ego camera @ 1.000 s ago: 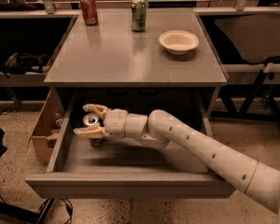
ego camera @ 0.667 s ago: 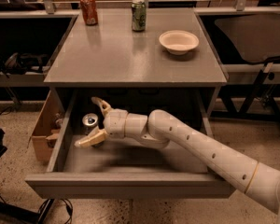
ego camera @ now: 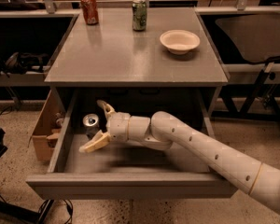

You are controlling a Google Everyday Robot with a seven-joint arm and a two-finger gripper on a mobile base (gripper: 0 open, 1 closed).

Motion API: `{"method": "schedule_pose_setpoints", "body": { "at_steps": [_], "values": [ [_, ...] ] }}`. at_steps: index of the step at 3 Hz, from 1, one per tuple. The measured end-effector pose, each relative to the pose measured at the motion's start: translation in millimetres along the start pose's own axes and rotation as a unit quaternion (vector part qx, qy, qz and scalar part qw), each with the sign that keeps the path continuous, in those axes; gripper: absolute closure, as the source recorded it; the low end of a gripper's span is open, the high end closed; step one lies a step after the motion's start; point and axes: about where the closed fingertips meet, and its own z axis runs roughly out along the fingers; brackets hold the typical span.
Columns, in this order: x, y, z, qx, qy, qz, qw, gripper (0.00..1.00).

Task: Place redbull can into top drawer

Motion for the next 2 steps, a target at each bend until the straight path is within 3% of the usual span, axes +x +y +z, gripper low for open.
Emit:
{"method": "schedule_pose_setpoints", "body": {
  "at_steps": [1, 2],
  "values": [
    [0.0, 0.0, 0.0, 0.000, 0.000, 0.000, 1.0000, 0.00],
    [-23.1, -2.7, -12.7, -0.008, 0.033, -0.005, 0.9994, 0.00]
  ]
}}
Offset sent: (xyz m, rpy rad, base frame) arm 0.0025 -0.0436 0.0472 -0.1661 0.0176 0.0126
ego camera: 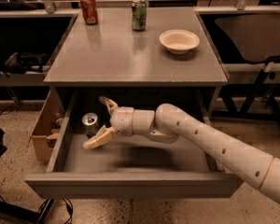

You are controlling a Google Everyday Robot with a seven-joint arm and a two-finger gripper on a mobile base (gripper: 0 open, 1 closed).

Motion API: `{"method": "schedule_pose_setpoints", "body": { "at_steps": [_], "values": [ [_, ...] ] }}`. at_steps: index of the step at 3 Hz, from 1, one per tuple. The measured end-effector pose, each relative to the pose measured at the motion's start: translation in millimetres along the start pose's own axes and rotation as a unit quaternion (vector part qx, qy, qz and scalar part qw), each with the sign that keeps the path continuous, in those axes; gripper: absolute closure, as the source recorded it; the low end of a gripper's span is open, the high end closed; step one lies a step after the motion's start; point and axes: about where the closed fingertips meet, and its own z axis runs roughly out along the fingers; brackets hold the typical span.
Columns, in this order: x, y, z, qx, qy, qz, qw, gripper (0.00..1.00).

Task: Place redbull can into top drawer

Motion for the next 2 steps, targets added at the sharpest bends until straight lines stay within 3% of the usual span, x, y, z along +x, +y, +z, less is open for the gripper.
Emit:
{"method": "schedule_pose_setpoints", "body": {
  "at_steps": [2],
  "values": [
    [4.8, 0.0, 8.9, -0.002, -0.016, -0.001, 0.9999, 0.00]
  ]
}}
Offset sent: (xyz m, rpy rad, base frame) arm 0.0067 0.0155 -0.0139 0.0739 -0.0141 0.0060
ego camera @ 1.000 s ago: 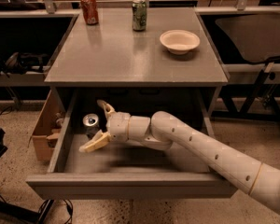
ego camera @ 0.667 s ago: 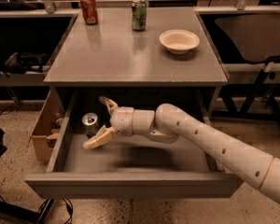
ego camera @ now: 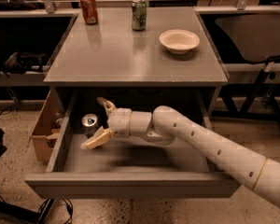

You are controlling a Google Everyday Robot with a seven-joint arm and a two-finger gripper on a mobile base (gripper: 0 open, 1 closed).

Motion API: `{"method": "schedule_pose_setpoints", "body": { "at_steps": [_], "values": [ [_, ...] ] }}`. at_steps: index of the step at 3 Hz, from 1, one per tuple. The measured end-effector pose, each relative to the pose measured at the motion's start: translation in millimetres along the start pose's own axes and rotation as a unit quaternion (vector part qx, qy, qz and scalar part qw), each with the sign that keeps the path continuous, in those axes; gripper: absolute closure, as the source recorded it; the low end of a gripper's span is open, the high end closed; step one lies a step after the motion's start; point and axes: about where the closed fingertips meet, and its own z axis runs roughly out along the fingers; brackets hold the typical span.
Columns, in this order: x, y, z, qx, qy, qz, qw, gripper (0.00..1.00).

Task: Place redbull can into top drawer

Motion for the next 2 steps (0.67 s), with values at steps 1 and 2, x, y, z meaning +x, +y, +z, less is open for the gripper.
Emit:
{"method": "schedule_pose_setpoints", "body": {
  "at_steps": [1, 2],
  "values": [
    [13.4, 13.0, -12.8, -0.011, 0.031, 0.010, 0.9994, 0.00],
    [12.7, 12.8, -13.2, -0.011, 0.033, 0.010, 0.9994, 0.00]
  ]
}}
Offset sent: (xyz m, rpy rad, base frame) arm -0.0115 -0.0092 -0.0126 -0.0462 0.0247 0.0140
